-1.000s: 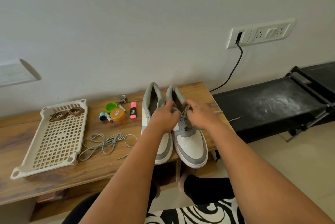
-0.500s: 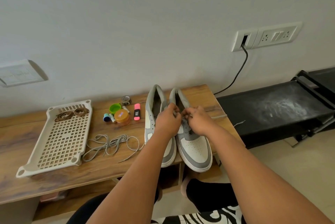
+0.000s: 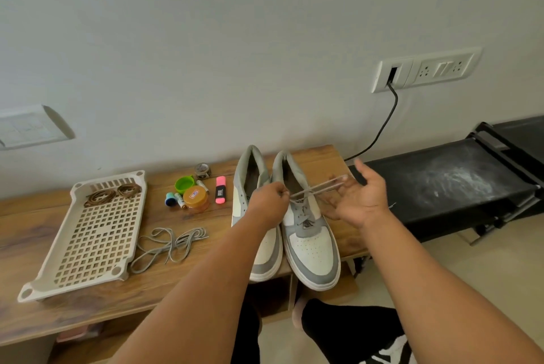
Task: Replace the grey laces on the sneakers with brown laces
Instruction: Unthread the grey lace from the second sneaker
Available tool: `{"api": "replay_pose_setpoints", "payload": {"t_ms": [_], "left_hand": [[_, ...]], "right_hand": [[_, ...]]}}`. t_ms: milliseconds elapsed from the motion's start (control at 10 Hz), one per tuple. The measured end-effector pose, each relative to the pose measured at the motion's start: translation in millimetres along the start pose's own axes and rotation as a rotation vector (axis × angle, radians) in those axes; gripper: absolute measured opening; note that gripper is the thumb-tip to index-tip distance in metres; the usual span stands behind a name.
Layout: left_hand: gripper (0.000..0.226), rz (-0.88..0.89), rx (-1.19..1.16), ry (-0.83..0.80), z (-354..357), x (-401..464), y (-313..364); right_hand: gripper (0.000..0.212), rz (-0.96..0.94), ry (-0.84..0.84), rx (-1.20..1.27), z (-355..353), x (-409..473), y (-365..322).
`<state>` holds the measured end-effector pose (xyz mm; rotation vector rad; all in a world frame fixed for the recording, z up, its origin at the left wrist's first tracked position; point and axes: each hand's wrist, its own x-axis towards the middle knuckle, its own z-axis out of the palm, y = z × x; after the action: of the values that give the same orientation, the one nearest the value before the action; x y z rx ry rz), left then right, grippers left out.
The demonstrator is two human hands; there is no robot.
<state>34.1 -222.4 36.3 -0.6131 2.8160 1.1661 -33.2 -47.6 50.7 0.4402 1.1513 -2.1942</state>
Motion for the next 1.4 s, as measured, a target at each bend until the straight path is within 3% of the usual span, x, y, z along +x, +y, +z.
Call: {"api": "replay_pose_setpoints", "payload": {"t_ms": [100,200,300,400,500,600,700,800,900,1000,1100,1200,1400], "left_hand": [[0.021,0.019,-0.002,-0.003,4.2,-0.4,-0.3],[0.024,0.050,0.044,0.008,4.8,-3.1,0.2],[0.024,0.059,0.039,0.022,3.9,-7.6,-3.4],[0.026,0.080,0.076,0.042,3.9,-9.7,-3.7],[0.027,0.097,0.112,0.051,2.3,-11.3,-1.8],[0.026,0.096,0.091,0.030,-0.9,-10.8,-1.9],[0.026,0.083,0.030,0.005,-3.5,-9.1,-3.3],[0.027,0.073,0.025,0.002,-3.5,-7.9,-4.8],[0.027,0.069,0.043,0.000,-1.8,-7.3,-4.2],[0.029,0.058,0.045,0.048,2.7,-5.6,-0.9],[0.032,0.075,0.062,0.092,9.1,-4.0,6.0],[0.036,0.026,0.026,0.041,12.5,-3.4,16.0],[0.028,-0.172,-0.231,-0.081,7.7,0.6,21.2]], "right_hand": [[0.039,-0.043,0.118,0.064,-8.1,3.0,-10.2],[0.052,-0.250,0.358,-0.870,-9.7,11.1,-1.3],[0.051,-0.652,0.228,-1.386,-1.0,14.3,13.7],[0.033,-0.789,0.023,-1.669,18.5,13.5,23.9],[0.022,-0.773,0.002,-1.876,19.4,19.2,29.4],[0.016,-0.659,-0.059,-1.537,23.5,12.8,27.0],[0.007,-0.396,-0.071,-0.327,23.1,-6.0,-6.0],[0.013,-0.340,0.003,0.419,-6.4,-9.7,-41.3],[0.023,-0.392,0.349,-0.639,-30.2,-0.7,-47.0],[0.029,-0.241,0.275,-1.787,-37.8,10.8,-23.7],[0.036,-0.474,0.056,-1.657,-10.9,14.3,-9.5],[0.052,-0.575,-0.124,-1.708,14.5,11.8,1.6],[0.046,-0.587,-0.145,-1.772,17.8,8.6,10.5]]}}
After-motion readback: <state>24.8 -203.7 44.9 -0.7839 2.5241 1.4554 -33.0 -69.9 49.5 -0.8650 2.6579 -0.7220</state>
